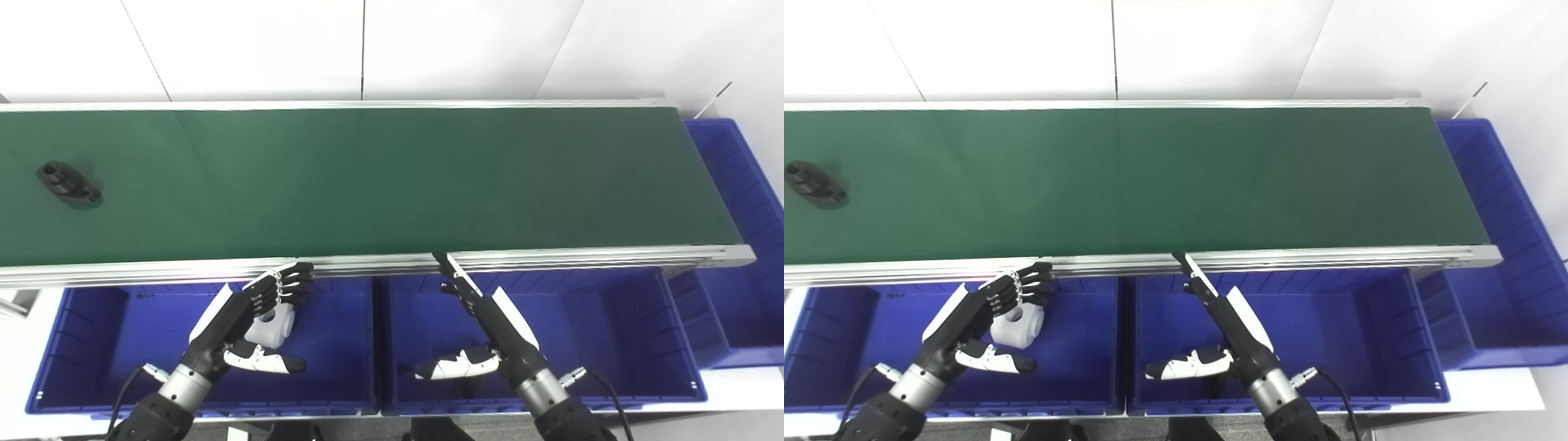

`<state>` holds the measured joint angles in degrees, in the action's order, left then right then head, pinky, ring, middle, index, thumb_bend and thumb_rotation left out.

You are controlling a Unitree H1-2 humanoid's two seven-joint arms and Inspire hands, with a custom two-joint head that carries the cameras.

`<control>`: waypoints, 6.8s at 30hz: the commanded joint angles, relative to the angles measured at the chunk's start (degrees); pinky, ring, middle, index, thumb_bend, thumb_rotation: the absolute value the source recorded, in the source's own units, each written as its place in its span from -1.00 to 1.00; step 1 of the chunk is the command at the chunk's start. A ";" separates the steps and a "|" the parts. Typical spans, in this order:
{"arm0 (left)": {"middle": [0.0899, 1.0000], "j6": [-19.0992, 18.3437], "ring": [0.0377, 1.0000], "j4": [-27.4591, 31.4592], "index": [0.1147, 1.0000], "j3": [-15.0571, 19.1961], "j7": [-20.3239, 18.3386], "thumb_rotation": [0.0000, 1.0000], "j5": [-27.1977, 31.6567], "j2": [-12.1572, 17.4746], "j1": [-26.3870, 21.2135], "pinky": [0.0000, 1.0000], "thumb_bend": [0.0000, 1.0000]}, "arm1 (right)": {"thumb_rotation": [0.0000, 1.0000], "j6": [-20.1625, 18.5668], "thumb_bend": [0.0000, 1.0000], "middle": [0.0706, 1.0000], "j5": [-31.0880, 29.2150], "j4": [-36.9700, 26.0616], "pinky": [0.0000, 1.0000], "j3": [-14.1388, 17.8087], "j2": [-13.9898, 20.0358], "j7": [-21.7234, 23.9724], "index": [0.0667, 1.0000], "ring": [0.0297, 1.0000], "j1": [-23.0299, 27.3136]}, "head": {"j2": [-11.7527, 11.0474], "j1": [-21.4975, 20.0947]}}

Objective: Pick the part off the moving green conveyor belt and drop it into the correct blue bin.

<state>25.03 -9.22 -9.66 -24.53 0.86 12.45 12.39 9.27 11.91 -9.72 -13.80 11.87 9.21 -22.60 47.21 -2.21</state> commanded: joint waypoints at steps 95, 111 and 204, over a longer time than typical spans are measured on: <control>0.51 1.90 0.48 -13.00 0.48 -24.20 29.47 -0.28 -7.33 4.87 -6.63 0.39 0.87 | -0.48 17.64 0.82 0.57 0.66 19.77 0.33 -0.29 1.52 -12.91 0.72 0.50 2.68 | -24.56 11.84; 0.57 1.90 0.54 -7.36 0.56 -20.67 23.90 -0.35 -3.76 6.18 -4.34 0.46 0.82 | -0.65 17.64 0.80 0.37 -5.33 1.85 0.23 -4.26 3.06 -20.62 0.53 0.27 -0.10 | -14.27 2.27; 0.51 1.88 0.44 -4.63 0.57 -8.71 11.35 -0.44 -4.89 0.75 -5.65 0.35 0.80 | -0.40 -23.03 0.76 0.42 36.42 27.01 0.27 -15.22 -7.85 -1.33 0.57 0.36 55.26 | -5.21 -3.15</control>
<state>25.03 -15.38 -18.25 -14.31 -4.03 13.10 7.38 -12.83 47.59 18.34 -29.10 4.74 8.47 29.76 41.92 -5.36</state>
